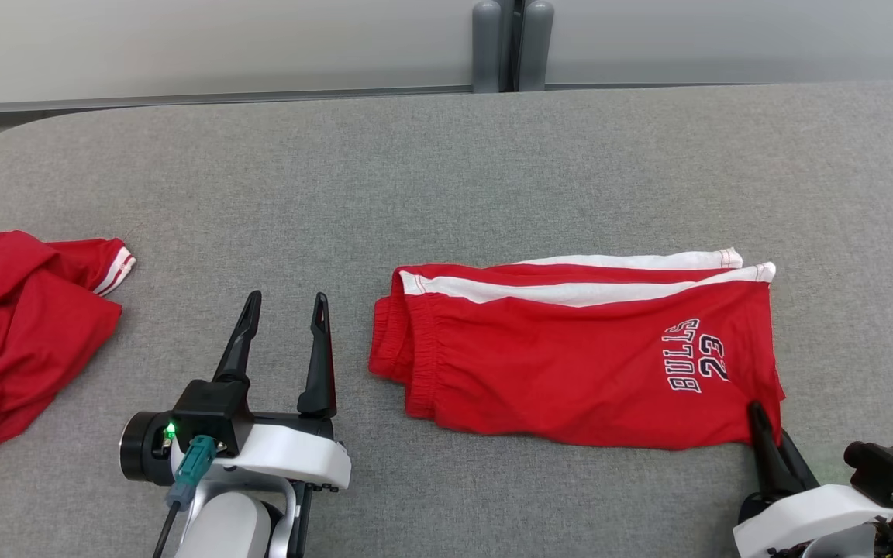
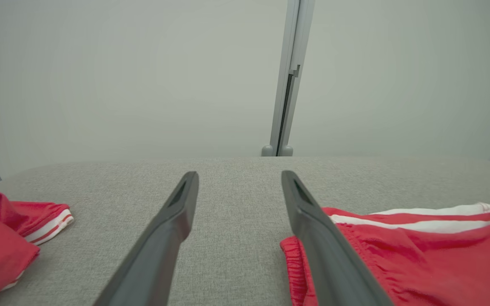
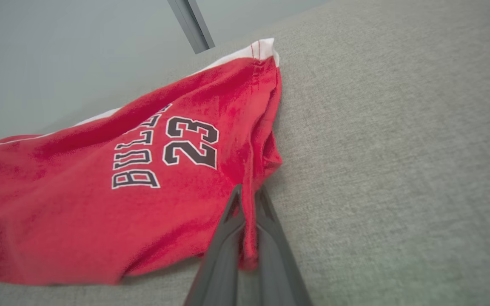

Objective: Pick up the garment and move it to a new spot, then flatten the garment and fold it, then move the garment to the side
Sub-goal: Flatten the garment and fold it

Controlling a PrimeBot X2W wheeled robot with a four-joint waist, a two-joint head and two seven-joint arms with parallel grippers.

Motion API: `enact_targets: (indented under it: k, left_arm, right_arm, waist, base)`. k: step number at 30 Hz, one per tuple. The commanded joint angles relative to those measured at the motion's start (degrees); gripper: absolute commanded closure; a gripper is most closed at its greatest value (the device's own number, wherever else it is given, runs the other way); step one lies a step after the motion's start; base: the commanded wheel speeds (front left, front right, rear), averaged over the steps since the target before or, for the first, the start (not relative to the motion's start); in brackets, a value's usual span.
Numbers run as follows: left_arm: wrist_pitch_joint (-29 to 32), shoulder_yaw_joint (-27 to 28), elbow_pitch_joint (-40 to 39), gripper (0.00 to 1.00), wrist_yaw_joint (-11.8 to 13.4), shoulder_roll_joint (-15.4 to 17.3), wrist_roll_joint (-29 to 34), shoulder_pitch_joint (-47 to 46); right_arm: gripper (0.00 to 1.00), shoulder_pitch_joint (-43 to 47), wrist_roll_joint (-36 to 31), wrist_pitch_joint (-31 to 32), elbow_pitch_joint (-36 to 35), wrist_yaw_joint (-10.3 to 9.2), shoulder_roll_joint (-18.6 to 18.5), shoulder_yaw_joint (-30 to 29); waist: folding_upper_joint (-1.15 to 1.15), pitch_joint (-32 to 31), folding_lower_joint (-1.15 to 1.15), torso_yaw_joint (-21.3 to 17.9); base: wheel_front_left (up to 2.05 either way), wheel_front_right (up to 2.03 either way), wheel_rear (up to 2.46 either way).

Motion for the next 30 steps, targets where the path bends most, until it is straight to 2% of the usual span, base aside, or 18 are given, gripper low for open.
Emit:
enact_targets:
  k: [1, 9, 16, 21, 23, 27, 30]
  left_arm:
    - [0.0, 0.3, -0.1, 0.00, -0.2, 0.3, 0.3, 0.6]
    - [0.0, 0.0, 0.2, 0.00, -0.5, 0.2, 0.1, 0.3]
    - [0.0, 0.0, 0.8, 0.00, -0.1, 0.2, -0.6, 0.8]
    - [0.0, -1.0, 1.4, 0.00, -0.5, 0.2, -0.9, 0.1]
    - [0.0, -1.7, 1.6, 0.00, -0.3, 0.2, -1.4, -0.2]
    - [0.0, -1.9, 1.7, 0.00, 0.1, 0.2, -2.0, -0.3]
    - [0.0, -2.1, 1.6, 0.00, 0.4, 0.1, -2.2, -0.3]
  right_arm:
    - [1.00, 0.4, -1.1, 0.0, -0.6, -0.12, 0.0, -0.8]
    - [1.00, -1.3, -3.5, 2.4, -3.9, -0.10, 0.2, -2.1]
    - [1.00, -6.4, -7.3, 6.8, -12.5, -0.06, 1.8, 0.1]
    - [1.00, -10.9, -8.8, 11.4, -18.2, -0.06, 4.6, 7.1]
    - [1.00, -12.5, -7.9, 13.3, -18.3, -0.06, 5.8, 13.0]
    - [1.00, -12.9, -5.9, 15.1, -15.2, -0.06, 6.8, 20.6]
    - [1.00, -12.5, -5.0, 15.6, -11.4, -0.06, 7.0, 24.0]
  waist:
    - [0.00, -0.1, 0.00, -0.1]
    - [0.00, -0.3, 0.00, 0.2]
    - [0.00, -1.3, 0.00, 0.3]
    - [0.00, -2.0, 0.00, 1.5]
    - [0.00, -2.1, 0.00, 2.9]
    - [0.00, -1.8, 0.00, 4.6]
    - [0.00, -1.4, 0.00, 5.6]
  base:
    - [0.00, 0.00, 0.00]
    - [0.00, 0.00, 0.00]
    - [0.00, 0.00, 0.00]
    - [0.00, 0.00, 0.00]
    - [0.00, 0.00, 0.00]
    - [0.00, 0.00, 0.00]
    - [0.00, 0.00, 0.00]
